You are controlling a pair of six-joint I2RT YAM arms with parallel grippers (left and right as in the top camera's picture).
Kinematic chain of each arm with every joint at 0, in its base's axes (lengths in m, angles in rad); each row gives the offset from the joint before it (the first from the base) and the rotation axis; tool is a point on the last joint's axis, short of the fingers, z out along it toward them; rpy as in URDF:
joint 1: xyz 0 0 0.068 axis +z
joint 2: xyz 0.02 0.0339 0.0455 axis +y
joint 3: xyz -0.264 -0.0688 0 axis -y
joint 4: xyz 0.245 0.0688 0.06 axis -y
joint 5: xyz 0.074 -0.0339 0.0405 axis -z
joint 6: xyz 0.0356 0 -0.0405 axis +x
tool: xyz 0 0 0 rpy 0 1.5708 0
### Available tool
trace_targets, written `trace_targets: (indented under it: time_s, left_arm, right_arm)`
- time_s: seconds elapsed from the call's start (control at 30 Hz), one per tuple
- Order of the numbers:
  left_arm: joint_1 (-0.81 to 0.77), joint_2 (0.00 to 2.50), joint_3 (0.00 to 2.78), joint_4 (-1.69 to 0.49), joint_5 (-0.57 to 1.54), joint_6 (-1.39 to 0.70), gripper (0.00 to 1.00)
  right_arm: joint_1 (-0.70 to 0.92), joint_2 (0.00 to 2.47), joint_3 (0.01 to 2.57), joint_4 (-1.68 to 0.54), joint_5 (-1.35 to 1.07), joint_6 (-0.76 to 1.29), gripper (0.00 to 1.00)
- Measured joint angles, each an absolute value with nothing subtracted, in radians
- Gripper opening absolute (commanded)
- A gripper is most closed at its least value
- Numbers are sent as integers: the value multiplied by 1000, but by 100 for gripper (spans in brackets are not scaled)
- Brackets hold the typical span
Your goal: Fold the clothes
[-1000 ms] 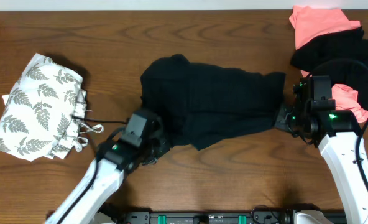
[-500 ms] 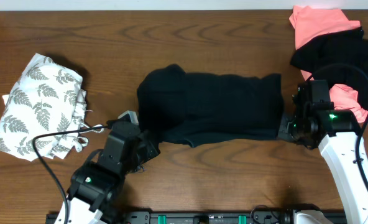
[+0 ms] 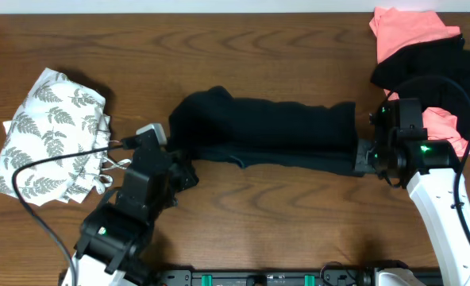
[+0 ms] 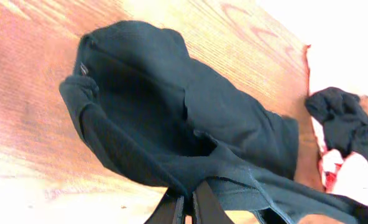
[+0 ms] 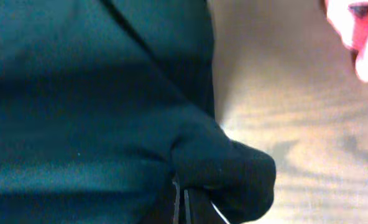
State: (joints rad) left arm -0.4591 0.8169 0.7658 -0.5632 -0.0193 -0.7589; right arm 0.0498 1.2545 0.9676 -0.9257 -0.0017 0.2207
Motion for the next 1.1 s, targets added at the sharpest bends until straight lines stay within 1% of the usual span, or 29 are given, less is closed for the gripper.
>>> trace_targets:
  time_s: [0.1,0.33,0.57,0.8,0.93,1.1]
  left_arm:
    - [-459,883,766,-537,-35,-734,6]
    - [-459,1039,766,-368,-59,-648,6]
    - [-457,1201,767,-210,-105,-552,6]
    - [-406,1365,767,9,-125,-435,6]
    - [-379,1416,768,106,-130,-387,6]
    - [-347,1452,768,172,-131,-348,6]
  right_arm:
    - [50,1254,968,-863,-3,210,1]
    - [50,1282,969,-743,-1,199,1]
    - [50,1435,970,-604,9,197,1]
    - [50,1601,970,-430,19,196,1]
    - [50,1640,970,-361,20,196,1]
    - [50,1649,970,-309,19,185,1]
